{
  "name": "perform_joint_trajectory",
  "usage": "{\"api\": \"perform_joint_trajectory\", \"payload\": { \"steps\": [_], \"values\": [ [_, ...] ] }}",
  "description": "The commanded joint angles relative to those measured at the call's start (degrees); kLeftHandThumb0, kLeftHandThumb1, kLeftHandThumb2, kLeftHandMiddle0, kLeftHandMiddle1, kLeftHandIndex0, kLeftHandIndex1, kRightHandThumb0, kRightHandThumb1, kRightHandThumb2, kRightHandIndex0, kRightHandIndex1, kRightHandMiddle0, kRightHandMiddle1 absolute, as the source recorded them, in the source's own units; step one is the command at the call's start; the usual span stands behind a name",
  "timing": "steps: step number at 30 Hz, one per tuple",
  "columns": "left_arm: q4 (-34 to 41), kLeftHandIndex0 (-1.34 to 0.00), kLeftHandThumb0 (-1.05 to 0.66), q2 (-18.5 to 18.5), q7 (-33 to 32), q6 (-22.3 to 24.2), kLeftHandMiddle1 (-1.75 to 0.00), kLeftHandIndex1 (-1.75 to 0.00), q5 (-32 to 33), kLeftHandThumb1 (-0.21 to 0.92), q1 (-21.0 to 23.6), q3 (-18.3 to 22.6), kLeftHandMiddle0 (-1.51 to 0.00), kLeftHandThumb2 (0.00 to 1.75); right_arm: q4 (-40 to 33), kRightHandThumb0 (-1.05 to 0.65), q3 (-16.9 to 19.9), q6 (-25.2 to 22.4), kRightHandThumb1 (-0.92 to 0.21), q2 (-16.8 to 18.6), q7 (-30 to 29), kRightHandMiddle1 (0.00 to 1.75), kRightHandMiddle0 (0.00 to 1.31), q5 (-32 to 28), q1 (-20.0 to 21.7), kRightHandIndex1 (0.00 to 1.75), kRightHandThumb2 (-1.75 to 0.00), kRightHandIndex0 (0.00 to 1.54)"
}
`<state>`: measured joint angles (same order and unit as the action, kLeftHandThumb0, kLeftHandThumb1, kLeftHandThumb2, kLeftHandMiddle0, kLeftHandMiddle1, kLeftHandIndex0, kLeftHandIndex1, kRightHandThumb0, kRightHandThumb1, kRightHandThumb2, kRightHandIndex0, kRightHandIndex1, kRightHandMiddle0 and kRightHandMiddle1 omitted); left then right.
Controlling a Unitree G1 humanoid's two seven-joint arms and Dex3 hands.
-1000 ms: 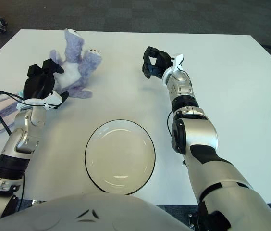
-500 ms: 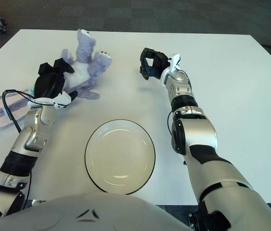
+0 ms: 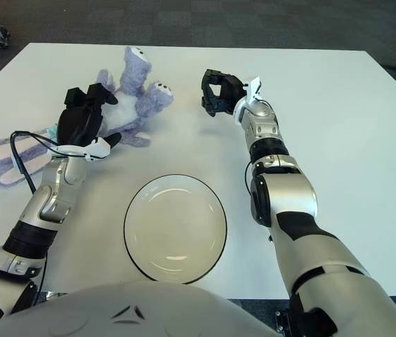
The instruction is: Put the doll into the plate.
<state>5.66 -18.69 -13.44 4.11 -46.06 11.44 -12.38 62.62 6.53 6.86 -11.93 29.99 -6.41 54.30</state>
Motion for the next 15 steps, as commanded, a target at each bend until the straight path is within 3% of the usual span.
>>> {"api": "perform_joint_trajectory", "payload": {
  "steps": [1,6,9,15],
  "values": [
    [2.9,0.00,-0.06,0.4,-1.3,-0.7,-1.74,-1.71,0.0,0.09,-2.0,0.9,0.00,1.43,-0.7,-0.49,-0.3,-0.1,-0.28,-0.6,-0.1,1.75,0.64,0.5,-0.5,1.75,-1.36,1.28],
    [5.3,0.00,-0.19,1.2,-2.8,0.9,-1.75,-1.58,-2.6,0.12,-3.7,1.1,0.00,1.31,-0.8,-0.49,-0.4,-0.4,-0.29,-0.7,-0.4,1.75,0.64,0.8,-0.5,1.75,-1.35,1.28],
    [7.3,0.00,-0.30,2.0,-4.0,3.3,-1.65,-1.31,-6.3,0.16,-4.9,0.9,0.00,1.18,-0.7,-0.49,-0.5,-0.6,-0.29,-0.8,-0.5,1.75,0.64,1.0,-0.4,1.75,-1.35,1.28],
    [9.7,0.00,-0.39,3.6,-4.3,6.7,-1.48,-1.06,-10.9,0.20,-6.0,0.4,0.00,1.08,-0.4,-0.48,-0.5,-0.8,-0.30,-0.8,-0.3,1.75,0.63,0.9,-0.3,1.75,-1.34,1.26]
  ]
}}
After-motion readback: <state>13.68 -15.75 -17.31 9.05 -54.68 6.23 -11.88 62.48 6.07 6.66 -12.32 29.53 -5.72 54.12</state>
